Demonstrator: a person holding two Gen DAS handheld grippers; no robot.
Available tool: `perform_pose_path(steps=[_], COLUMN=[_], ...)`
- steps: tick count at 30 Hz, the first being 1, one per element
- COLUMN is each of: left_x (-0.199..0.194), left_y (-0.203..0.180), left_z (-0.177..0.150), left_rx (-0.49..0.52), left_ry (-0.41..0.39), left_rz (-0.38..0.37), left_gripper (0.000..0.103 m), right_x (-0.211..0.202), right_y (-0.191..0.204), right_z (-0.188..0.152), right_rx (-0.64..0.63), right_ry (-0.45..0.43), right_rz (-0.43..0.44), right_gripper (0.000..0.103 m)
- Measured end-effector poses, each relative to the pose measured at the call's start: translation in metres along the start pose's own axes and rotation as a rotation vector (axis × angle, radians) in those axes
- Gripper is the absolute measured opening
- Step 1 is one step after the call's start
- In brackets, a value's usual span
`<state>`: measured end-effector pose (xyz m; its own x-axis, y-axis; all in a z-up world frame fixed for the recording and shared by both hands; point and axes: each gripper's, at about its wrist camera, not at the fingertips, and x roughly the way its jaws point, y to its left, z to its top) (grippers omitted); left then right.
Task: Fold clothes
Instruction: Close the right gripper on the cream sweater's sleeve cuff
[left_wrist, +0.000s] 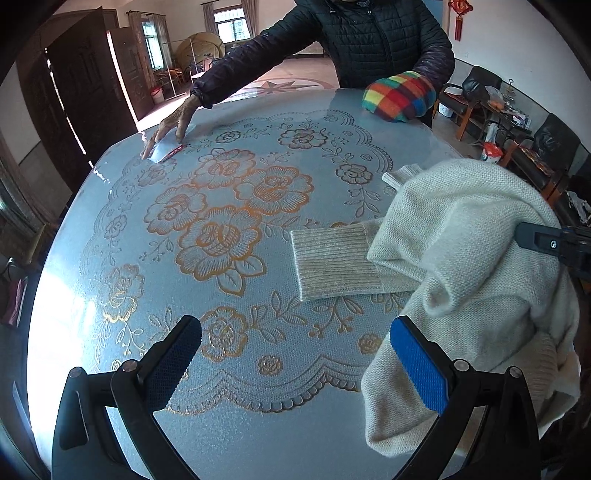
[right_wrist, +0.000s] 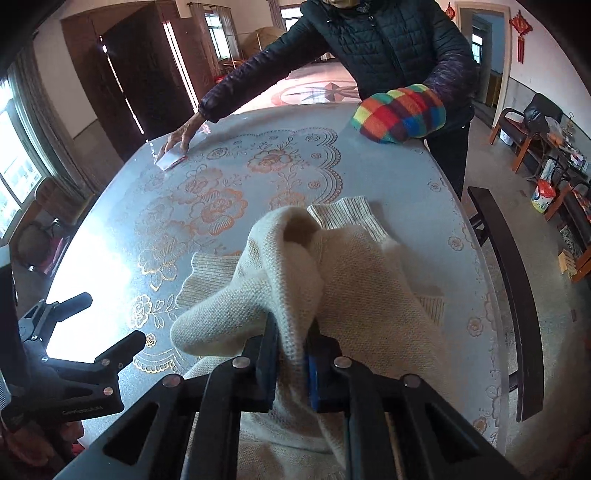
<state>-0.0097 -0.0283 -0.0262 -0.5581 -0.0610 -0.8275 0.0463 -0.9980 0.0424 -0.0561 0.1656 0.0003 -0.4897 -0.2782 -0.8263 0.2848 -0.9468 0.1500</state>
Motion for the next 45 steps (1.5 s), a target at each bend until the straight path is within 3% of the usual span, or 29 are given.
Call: perform_pose_path(steps=[12,19,33,45], left_x=[-0.008,-0.010,-0.015,-0.014], left_y=[0.002,0.012,0.007,0.020], left_z=[-0.005,-0.014,-0.026,-0.028], left_rx=[0.012,-0.004,0.019,-0.012], left_ry=[-0.015,-0.002,0.003,0.007], left_rz=[0.009,0.006,-0.015,-0.001], left_gripper=[0.103,0.103,0.103,0.103], right_x=[-0.025,-0.045,-0.040,-0.038], right_y=[0.002,0.003,0.000,-0.005], right_z=[0.001,0.009,-0.009,0.005], right_rx=[0.041,0.039,0.106,0.104], right_ry=[-0.052,-0.098,-0.093,-0.094], right_rz=[0.049,0.031,0.081,0.079], right_gripper=[0.009,0.009,0.009,0.009])
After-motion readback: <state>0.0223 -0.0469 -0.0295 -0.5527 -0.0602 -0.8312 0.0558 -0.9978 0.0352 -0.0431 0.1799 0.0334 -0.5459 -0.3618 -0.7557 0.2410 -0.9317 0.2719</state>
